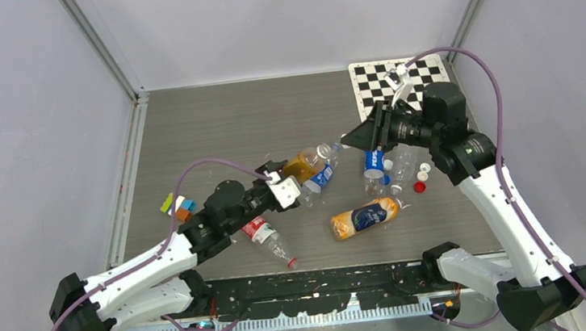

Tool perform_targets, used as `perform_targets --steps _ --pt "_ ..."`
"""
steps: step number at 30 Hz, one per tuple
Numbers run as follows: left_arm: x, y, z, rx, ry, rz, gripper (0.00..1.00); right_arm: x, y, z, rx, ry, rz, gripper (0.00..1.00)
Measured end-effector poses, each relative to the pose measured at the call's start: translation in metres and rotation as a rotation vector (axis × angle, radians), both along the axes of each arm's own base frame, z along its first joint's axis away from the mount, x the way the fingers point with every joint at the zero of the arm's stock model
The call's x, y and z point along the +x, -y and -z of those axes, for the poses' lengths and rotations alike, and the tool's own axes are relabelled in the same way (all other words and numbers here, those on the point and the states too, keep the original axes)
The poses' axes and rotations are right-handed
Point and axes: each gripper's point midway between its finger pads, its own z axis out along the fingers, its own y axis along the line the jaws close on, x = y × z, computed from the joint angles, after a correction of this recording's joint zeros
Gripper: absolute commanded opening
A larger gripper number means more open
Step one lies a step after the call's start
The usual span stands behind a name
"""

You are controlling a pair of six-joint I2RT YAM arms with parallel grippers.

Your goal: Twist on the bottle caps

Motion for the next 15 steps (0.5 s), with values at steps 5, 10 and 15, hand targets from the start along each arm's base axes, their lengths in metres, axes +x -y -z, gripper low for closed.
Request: perform_targets --steps 5,10,15 --pt "-0.008 -0.003 -0.009 0.012 0.074 0.048 0.0 -0.005 -0.023 0.005 -0.023 -0.006 -0.092 0.27" --pt "-0.011 -0.004 -0.004 0.053 0.097 0.072 0.0 -0.016 -0.039 0.005 -0.057 0.011 -0.167 0.27" --pt "-0.011 -0.004 0.0 0.085 0.109 0.084 0.0 -0.022 -0.043 0.006 -0.078 0.025 -0.202 0.27"
